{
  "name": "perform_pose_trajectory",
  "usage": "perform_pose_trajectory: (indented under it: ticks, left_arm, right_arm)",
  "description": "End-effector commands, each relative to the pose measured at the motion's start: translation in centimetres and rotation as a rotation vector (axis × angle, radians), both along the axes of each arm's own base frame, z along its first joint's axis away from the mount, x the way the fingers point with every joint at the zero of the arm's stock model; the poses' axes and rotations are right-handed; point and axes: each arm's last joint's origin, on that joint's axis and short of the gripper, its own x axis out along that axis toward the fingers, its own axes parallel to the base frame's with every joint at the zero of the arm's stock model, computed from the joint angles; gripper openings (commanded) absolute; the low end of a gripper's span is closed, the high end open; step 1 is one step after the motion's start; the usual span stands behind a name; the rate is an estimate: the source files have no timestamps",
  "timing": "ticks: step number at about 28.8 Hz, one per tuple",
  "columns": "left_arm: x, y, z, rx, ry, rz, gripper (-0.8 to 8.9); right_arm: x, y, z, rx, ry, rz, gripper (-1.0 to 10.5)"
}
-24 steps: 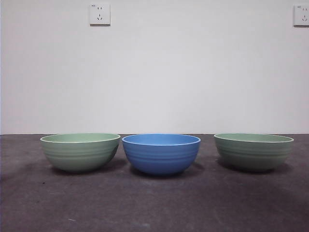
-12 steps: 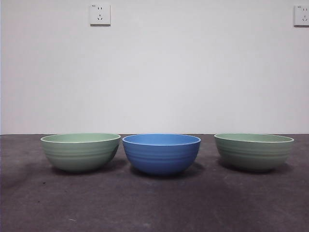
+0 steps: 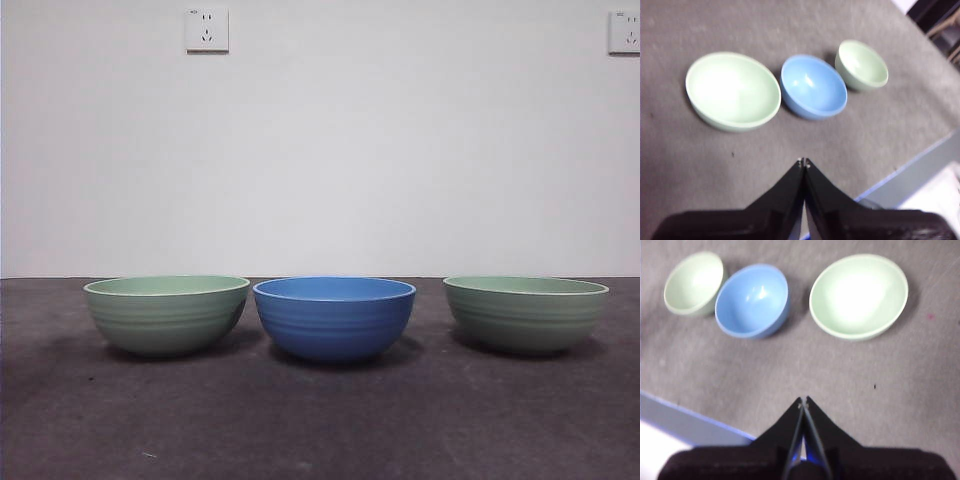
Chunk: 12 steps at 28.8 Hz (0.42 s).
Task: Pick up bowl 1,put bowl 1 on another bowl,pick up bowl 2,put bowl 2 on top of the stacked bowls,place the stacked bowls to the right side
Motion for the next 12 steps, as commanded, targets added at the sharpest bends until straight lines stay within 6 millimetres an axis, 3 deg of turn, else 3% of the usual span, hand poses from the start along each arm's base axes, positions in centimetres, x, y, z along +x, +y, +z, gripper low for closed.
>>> perform_pose_trajectory:
  ticks: [1,6,8,10,12]
  left_arm:
    - [0.05,-0.01,0.41,0.040,-0.017,-0.045,-0.06]
    - [0.10,-0.01,0.50,0.039,-0.008,-0.045,0.01]
    - [0.03,-0.01,0.44,0.039,0.002,-0.044,0.41]
    - [0.02,-0.01,0.37,0.038,0.012,-0.045,2.24]
    - [0.00,0.00,0.34,0.039,0.016,-0.043,5.31]
  right_arm:
    - [0.14,0.04,0.12,-0.024,-0.003,0.035,-0.1]
    - [0.37,0.05,0.03,-0.029,0.005,0.032,0.1]
    - [0.41,0.06,0.01,-0.029,0.007,0.032,1.0]
    - [0.46,0.06,0.00,-0.028,0.008,0.030,2.5]
    - [0.49,0.06,0.01,-0.022,0.010,0.023,4.4]
